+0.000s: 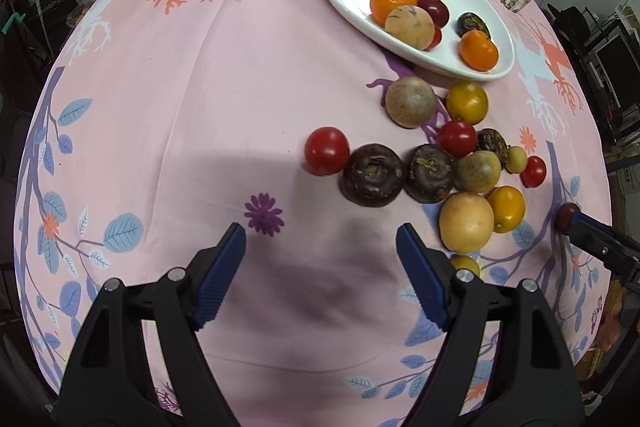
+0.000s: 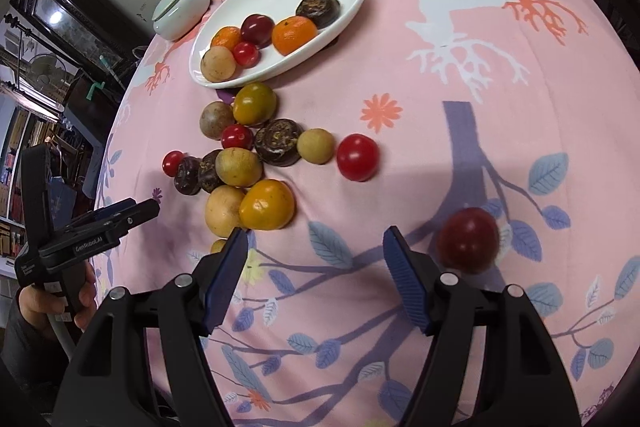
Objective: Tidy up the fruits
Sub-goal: 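Open both tools over the plate and withdraw, then grasp a red tomato with the left tool while the right tool grasps a plum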
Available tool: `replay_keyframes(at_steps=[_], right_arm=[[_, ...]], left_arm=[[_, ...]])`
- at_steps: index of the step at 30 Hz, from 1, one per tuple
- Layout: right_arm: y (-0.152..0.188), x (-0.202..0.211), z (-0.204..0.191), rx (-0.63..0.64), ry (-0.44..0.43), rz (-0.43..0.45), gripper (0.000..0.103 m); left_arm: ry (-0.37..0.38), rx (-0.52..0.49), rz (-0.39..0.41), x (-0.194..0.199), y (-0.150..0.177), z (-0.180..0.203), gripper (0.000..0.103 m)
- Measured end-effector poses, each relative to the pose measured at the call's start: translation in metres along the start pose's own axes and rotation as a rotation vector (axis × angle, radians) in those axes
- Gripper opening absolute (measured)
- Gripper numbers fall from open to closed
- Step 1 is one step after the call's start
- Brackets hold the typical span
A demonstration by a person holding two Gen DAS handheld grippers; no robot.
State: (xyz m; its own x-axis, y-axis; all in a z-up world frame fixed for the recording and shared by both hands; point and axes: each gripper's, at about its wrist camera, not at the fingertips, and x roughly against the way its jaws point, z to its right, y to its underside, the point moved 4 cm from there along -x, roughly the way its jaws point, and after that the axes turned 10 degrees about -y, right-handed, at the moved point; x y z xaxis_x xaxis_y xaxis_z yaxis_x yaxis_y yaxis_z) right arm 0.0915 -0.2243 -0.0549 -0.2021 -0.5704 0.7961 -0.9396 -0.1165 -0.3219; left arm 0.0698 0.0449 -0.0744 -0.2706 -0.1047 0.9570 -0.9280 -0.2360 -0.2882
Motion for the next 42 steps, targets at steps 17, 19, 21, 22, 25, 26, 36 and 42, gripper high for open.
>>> replay_keyframes(at_steps=[17,19,21,22,25,26,36,42], right_arm=[[0.009,0.006,0.059,0.022,0.224,-0.010,0.070],[0.008,-0.004,0.057,0.052,0.235,-0.033,0.069],[0.007,-0.011,0.054,0.091,0.277,-0.051,0.058],[0.005,-0.012,0.052,0.112,0.301,-0.050,0.052],[0.001,-0.013,0.053,0.125,0.290,-0.059,0.040],[0.000,-0.012,0.052,0.120,0.273,-0.059,0.040],[-0.002,-0.012,0.024,0.126,0.140,-0.050,0.041],[0.002,-0.021,0.019,0.133,0.126,-0.070,0.041]], left_arm=[[0.020,-0.020,-0.055,-0.015,-0.001,0.010,0.079],[0.018,-0.020,-0.058,-0.016,-0.001,0.010,0.079],[0.019,-0.018,-0.061,-0.017,-0.001,0.010,0.079],[0.020,-0.019,-0.062,-0.017,-0.001,0.010,0.079],[0.021,-0.019,-0.065,-0.018,-0.002,0.010,0.079],[0.022,-0.019,-0.066,-0.019,-0.002,0.010,0.079],[-0.011,0.006,-0.038,-0.021,-0.022,-0.011,0.079],[0.012,0.088,-0.049,-0.023,-0.037,-0.030,0.079]])
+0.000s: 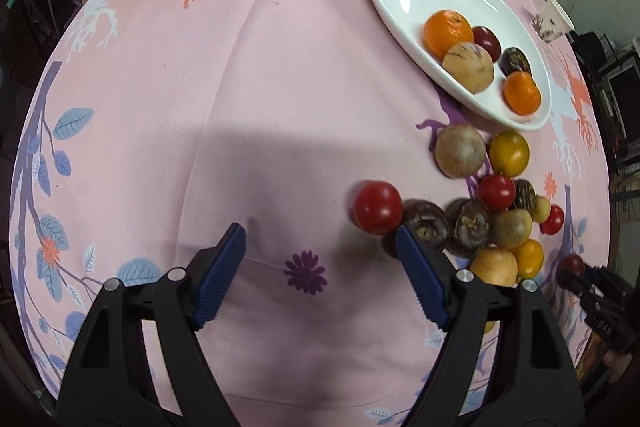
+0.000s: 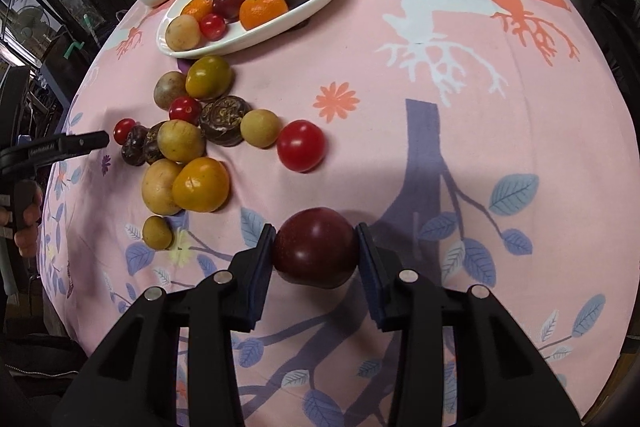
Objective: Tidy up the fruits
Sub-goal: 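Grasp a red tomato with the left tool while the right tool grasps a plum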
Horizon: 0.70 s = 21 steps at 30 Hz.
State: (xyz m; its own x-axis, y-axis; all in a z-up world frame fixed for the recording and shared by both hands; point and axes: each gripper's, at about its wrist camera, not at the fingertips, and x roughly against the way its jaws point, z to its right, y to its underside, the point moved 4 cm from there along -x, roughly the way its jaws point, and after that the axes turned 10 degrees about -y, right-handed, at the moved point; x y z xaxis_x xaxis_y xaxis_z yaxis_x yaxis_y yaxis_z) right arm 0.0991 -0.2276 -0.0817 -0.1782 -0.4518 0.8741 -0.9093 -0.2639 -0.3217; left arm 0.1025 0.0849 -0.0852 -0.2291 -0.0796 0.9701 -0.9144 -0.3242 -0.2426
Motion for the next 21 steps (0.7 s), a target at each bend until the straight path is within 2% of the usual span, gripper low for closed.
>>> replay_keyframes(at_steps=[5,8,10,11,13,14,18,21], right_arm=[[-0.001,-0.006,-0.006,0.011,-0.010,-0.017,0.041],[-0.001,-0.008,-0.007,0.012,-0.013,-0.023,0.041],[-0.001,-0.009,-0.007,0.013,-0.015,-0.027,0.041],[-0.001,-0.009,-0.007,0.013,-0.018,-0.026,0.041],[-0.001,-0.009,-0.009,0.015,-0.024,-0.026,0.041],[-0.002,-0.010,-0.010,0.017,-0.026,-0.027,0.041],[-0.005,-0.012,-0.013,0.023,-0.037,-0.026,0.041],[-0.006,-0.011,-0.016,0.031,-0.045,-0.026,0.041]], left_arm=[[0.066,0.091,-0.041,-0.009,-0.009,0.006,0.076],[0.077,0.103,-0.060,-0.015,-0.011,0.016,0.067],[0.073,0.096,-0.078,-0.020,-0.012,0.022,0.054],[0.090,0.108,-0.083,-0.021,-0.012,0.023,0.051],[0.123,0.127,-0.089,-0.021,-0.012,0.024,0.035],[0.136,0.127,-0.090,-0.020,-0.011,0.025,0.033],[0.131,0.101,-0.068,-0.017,-0.007,0.028,0.032],[0.178,0.174,-0.097,-0.024,-0.006,0.019,0.033]])
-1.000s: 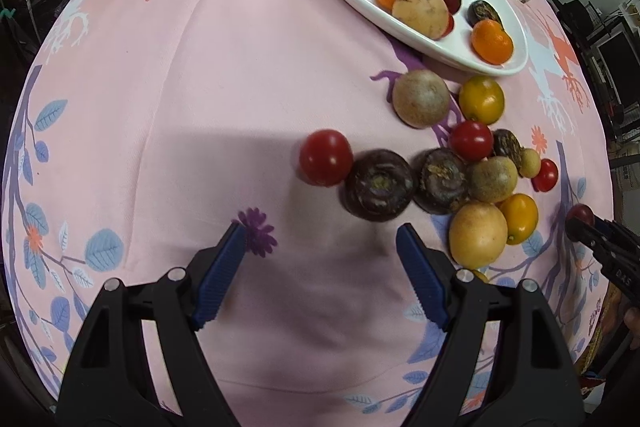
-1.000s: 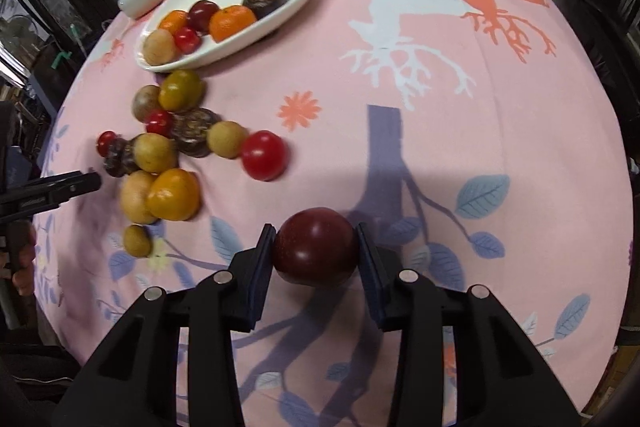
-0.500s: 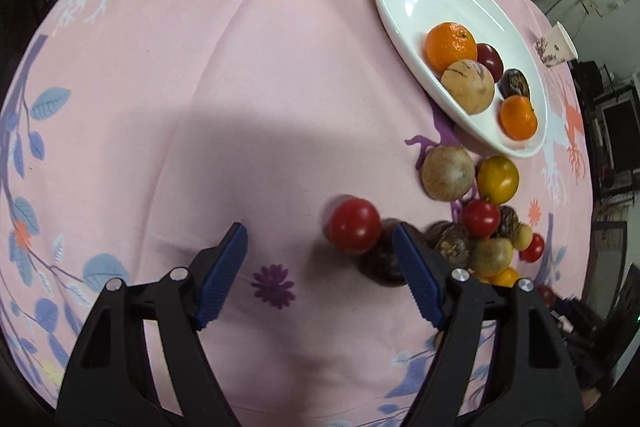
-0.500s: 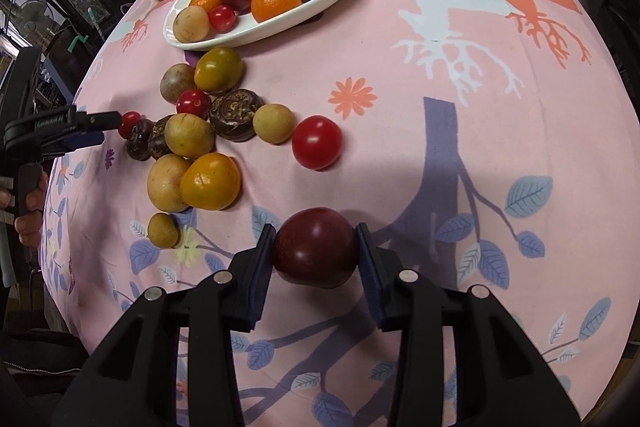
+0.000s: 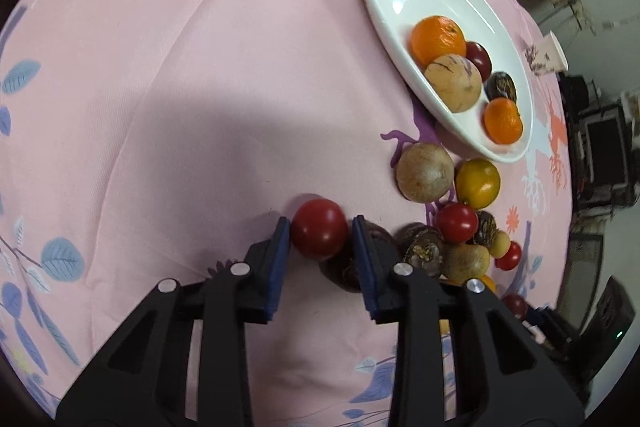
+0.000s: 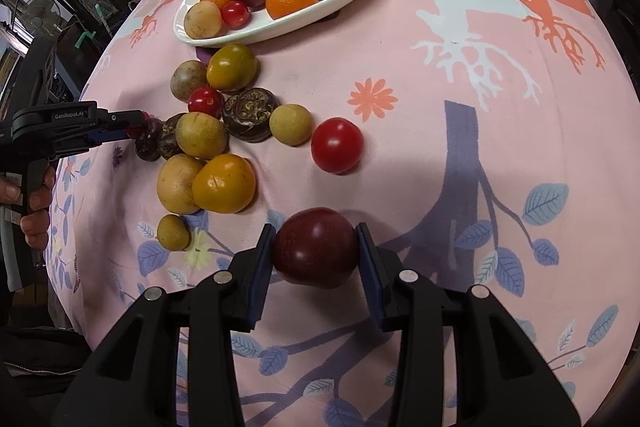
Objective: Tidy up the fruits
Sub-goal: 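Grasp a red tomato with the left tool while the right tool grasps a plum, then carry tomato and plum over the white plate and open both tools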
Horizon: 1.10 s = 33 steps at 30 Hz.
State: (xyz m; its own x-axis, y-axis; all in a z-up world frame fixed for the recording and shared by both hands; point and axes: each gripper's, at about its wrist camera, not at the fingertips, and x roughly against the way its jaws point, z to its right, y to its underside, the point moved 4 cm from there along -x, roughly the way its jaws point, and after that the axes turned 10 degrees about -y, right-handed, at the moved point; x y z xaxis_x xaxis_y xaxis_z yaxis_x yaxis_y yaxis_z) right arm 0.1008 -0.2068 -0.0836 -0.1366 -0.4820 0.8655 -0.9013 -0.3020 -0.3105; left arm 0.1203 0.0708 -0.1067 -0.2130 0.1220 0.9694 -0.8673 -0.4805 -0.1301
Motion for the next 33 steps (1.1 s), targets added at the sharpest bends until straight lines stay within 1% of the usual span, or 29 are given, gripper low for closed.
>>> replay_keyframes(at_steps=[2,3,5,6,7,11,14,16,19,22,28,33], right_arm=[[-0.001,0.000,-0.003,0.009,-0.001,-0.001,0.041],[-0.001,0.001,-0.004,0.013,-0.002,0.000,0.041],[-0.002,0.001,-0.006,0.016,-0.003,0.003,0.041],[-0.002,0.001,-0.007,0.017,-0.004,0.004,0.041],[-0.002,0.002,-0.007,0.017,-0.003,0.005,0.041],[-0.002,0.005,-0.008,0.015,-0.003,0.015,0.041],[-0.002,0.008,-0.005,0.009,0.000,0.026,0.041],[-0.004,0.010,-0.005,0.011,0.004,0.031,0.041],[-0.011,0.014,-0.006,0.022,0.015,0.056,0.041],[-0.025,0.019,-0.009,0.047,0.028,0.089,0.041],[-0.069,0.025,-0.019,0.101,0.038,0.164,0.041],[-0.114,0.027,-0.027,0.134,0.029,0.222,0.041]], left_arm=[[0.017,0.040,-0.011,-0.004,-0.005,-0.006,0.034],[0.013,0.047,-0.021,-0.005,-0.007,-0.006,0.034],[-0.030,0.017,-0.028,-0.005,-0.008,0.001,0.033],[-0.057,-0.008,-0.016,-0.005,-0.006,0.006,0.032],[-0.074,-0.030,-0.004,-0.005,-0.004,0.009,0.028],[-0.128,-0.069,0.003,-0.001,0.004,0.014,0.027],[-0.142,-0.113,0.023,0.007,0.008,0.015,0.027],[-0.132,-0.120,0.035,0.016,0.007,0.014,0.027],[-0.138,-0.139,0.080,0.032,0.003,0.017,0.027],[-0.133,-0.171,0.137,0.048,-0.004,0.027,0.027],[-0.106,-0.276,0.277,0.077,-0.020,0.063,0.028],[-0.068,-0.309,0.318,0.081,-0.045,0.088,0.028]])
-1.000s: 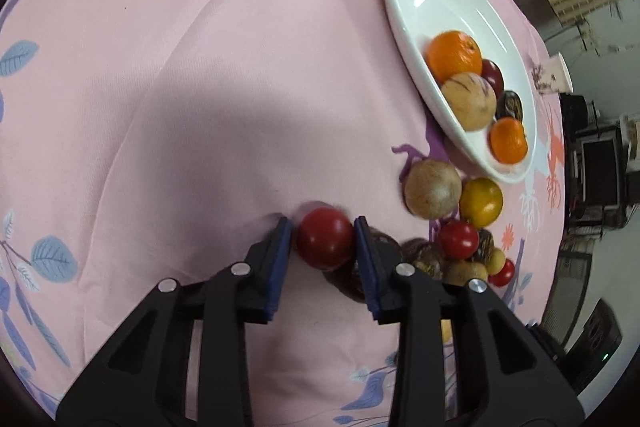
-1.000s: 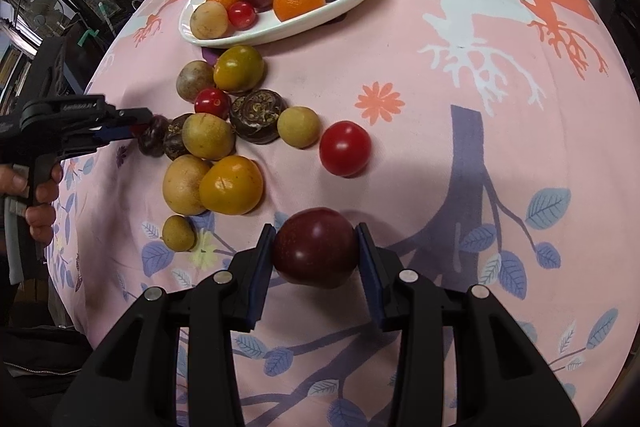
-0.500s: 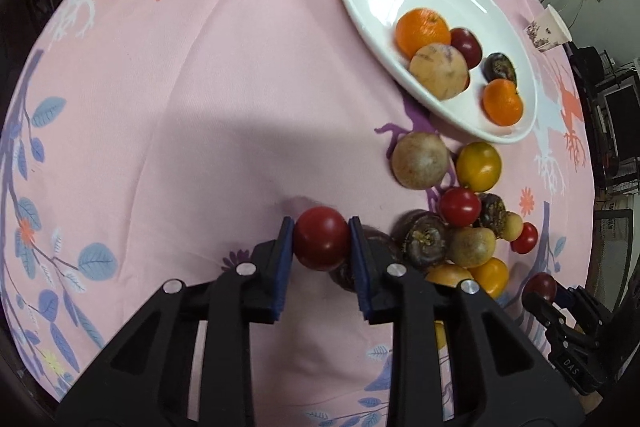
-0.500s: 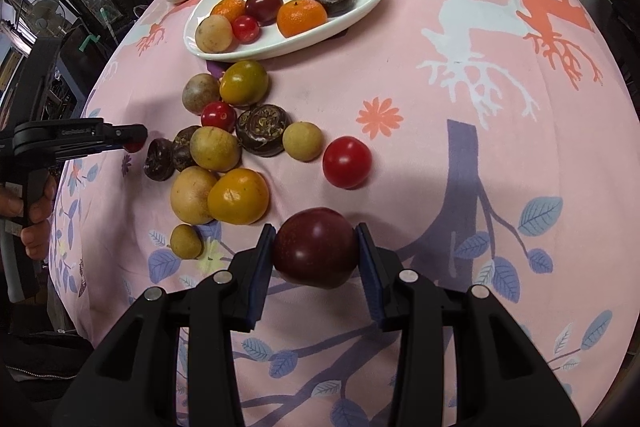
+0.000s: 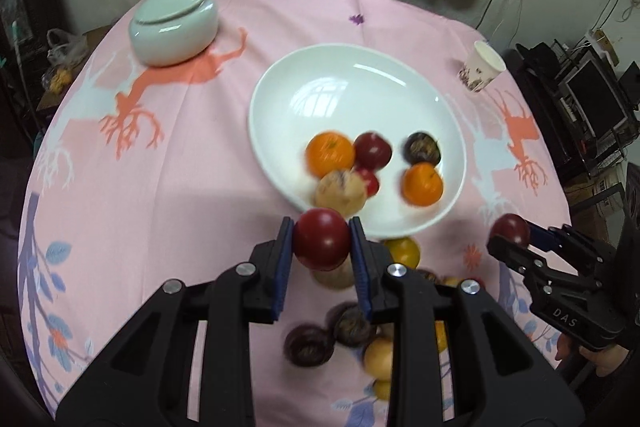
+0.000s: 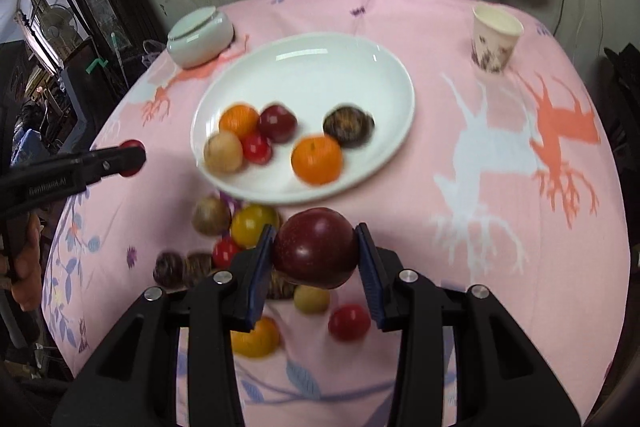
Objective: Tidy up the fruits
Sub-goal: 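Carry tomato and plum over the white plate and open both tools, then grasp a dark mangosteen with the left tool while the right tool grasps a red tomato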
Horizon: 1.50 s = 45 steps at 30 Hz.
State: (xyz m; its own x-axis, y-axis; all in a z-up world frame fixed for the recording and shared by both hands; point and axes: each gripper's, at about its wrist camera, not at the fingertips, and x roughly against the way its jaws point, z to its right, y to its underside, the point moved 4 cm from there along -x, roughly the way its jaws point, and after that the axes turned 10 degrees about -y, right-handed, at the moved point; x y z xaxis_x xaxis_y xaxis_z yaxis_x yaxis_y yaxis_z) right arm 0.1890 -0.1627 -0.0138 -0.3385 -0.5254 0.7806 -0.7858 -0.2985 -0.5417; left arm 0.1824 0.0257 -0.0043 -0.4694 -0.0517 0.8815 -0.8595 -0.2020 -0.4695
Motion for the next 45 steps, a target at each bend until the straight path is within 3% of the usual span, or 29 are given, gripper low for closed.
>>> replay_keyframes(at_steps=[7,18,20,21,22,25,26,33,39,45], right_arm=[[-0.044,-0.034,-0.005,0.046,-0.026,0.012,0.041],[-0.068,-0.083,0.004,-0.013,-0.057,-0.036,0.042],[-0.067,-0.084,0.007,-0.048,-0.057,-0.040,0.042],[-0.066,-0.081,0.007,-0.057,-0.073,-0.026,0.043],[-0.067,-0.077,0.007,-0.060,-0.086,-0.008,0.044],[-0.067,-0.058,0.008,-0.086,-0.105,0.055,0.064],[-0.066,-0.052,0.008,-0.095,-0.117,0.073,0.065],[-0.027,-0.014,0.014,-0.137,-0.112,0.066,0.066],[0.036,0.006,0.036,-0.249,-0.078,0.010,0.066],[0.081,0.014,0.040,-0.300,-0.057,-0.052,0.066]], left_arm=[[0.012,0.013,0.013,-0.029,-0.037,0.010,0.028],[0.002,0.026,-0.012,-0.067,-0.056,0.014,0.029],[-0.009,0.024,-0.004,-0.066,-0.057,0.013,0.040],[-0.010,0.029,0.001,-0.064,-0.057,0.012,0.055],[-0.014,0.034,0.012,-0.061,-0.058,0.011,0.060],[-0.021,0.039,0.026,-0.053,-0.058,0.007,0.060],[-0.020,0.046,0.026,-0.050,-0.057,0.005,0.060],[-0.064,0.099,0.029,-0.024,-0.027,-0.025,0.071],[-0.083,0.159,-0.049,-0.018,0.021,-0.053,0.073],[-0.126,0.143,-0.097,-0.011,0.068,-0.062,0.075]])
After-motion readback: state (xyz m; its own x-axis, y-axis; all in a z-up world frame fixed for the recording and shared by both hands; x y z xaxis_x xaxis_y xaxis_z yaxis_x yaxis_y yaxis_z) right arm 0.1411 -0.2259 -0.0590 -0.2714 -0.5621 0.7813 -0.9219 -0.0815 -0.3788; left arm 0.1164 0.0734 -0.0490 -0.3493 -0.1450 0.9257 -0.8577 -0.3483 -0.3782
